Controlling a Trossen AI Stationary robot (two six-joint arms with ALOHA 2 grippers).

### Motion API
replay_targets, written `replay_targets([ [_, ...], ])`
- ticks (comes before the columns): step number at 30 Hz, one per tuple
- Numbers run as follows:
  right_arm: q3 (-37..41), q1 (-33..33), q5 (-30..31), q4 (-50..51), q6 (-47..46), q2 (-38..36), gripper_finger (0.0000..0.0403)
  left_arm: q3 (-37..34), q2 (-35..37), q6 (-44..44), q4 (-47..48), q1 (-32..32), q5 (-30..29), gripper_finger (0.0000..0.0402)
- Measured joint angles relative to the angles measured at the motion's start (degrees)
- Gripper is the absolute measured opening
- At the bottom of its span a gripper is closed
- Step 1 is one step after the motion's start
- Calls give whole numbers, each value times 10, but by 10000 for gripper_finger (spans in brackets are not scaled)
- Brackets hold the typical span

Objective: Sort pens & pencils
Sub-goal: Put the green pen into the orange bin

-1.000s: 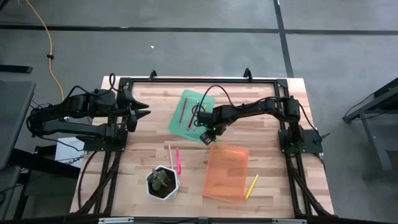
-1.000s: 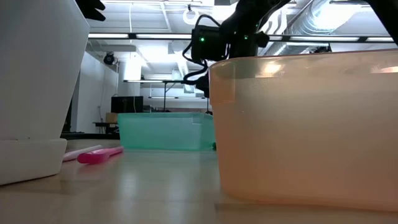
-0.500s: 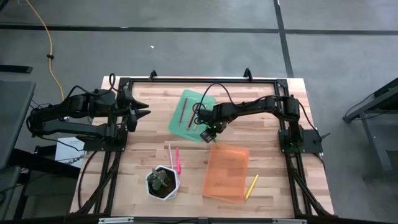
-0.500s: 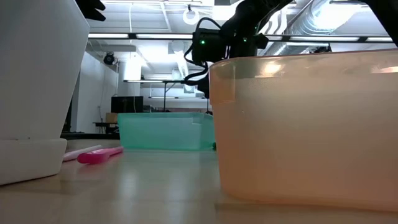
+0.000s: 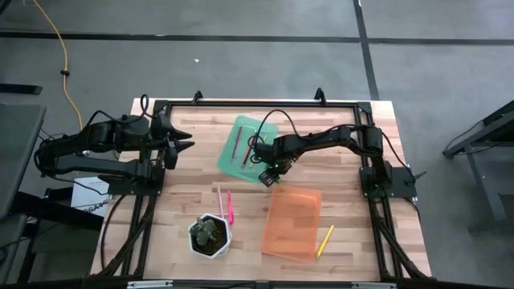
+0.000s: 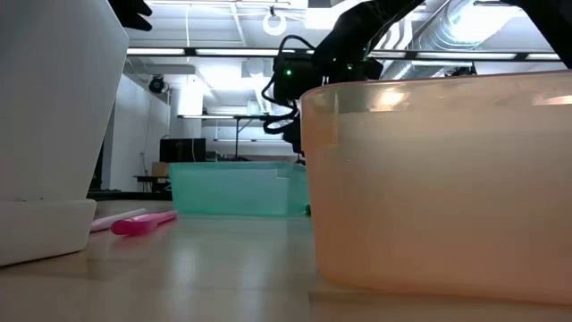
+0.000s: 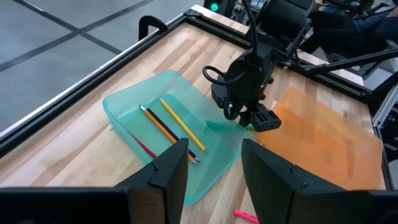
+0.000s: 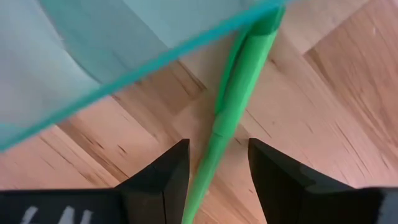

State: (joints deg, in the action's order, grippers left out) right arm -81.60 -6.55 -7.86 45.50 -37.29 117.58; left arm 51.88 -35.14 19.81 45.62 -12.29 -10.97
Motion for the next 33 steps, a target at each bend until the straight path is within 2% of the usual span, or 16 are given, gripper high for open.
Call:
replay_targets([
  [11,0,2,6,5,-2,0,153,0,0,0,-1,0,0,138],
  [21,0,0,34,17,-14,0,118,0,0,2,-1,0,0,138],
  [33,0,-29,59,64,-12,0,115,0,0,2,-1,0,0,138],
])
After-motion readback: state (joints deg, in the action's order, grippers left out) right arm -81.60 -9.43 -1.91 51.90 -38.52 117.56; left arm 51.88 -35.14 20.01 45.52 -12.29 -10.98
